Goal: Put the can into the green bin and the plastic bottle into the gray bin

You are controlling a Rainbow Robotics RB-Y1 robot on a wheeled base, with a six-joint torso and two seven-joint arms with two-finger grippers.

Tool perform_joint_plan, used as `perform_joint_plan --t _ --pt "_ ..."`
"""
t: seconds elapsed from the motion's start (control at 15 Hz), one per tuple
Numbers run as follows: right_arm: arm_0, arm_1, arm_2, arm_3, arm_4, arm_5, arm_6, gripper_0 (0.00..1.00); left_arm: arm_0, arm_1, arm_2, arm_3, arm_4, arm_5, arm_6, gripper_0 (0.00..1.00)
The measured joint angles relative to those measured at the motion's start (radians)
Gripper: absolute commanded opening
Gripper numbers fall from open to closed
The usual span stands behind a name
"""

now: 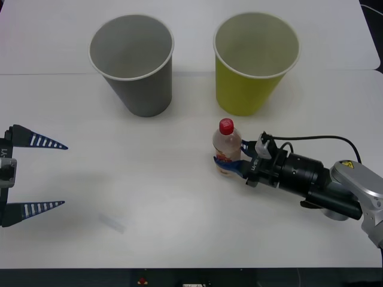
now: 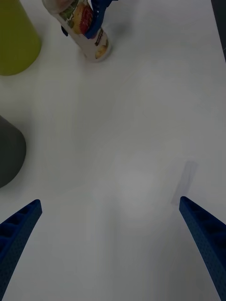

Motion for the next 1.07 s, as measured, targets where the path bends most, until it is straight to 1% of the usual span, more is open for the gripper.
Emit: perform_joint_plan --t 0.2,0.33,0.47,0.73,0.87,1.07 --pt "0.001 -0.016 0.000 -0.002 -0.023 -0.034 -0.006 0.00 0.000 0.000 0.000 0.000 0.000 0.000 0.000 1.00" --pt "0.006 -0.046 0.000 -0.031 -0.039 -0.055 -0.015 0.00 0.000 0.000 0.000 0.000 0.000 0.000 0.000 1.00" --pt "0.029 -0.093 -0.011 -0.094 -0.049 -0.056 -0.034 0.00 0.000 0.000 0.000 0.000 0.000 0.000 0.000 1.00" --pt "0.088 -0.217 -0.040 -0.250 -0.043 -0.056 -0.165 0.00 0.000 0.000 0.000 0.000 0.000 0.000 0.000 1.00" --pt "0.126 -0.283 -0.090 -0.338 0.013 -0.058 -0.261 0.00 0.000 0.000 0.000 0.000 0.000 0.000 0.000 1.00" --pt "0.186 -0.338 -0.207 -0.461 0.159 -0.081 -0.451 0.00 0.000 0.000 0.000 0.000 0.000 0.000 0.000 1.00"
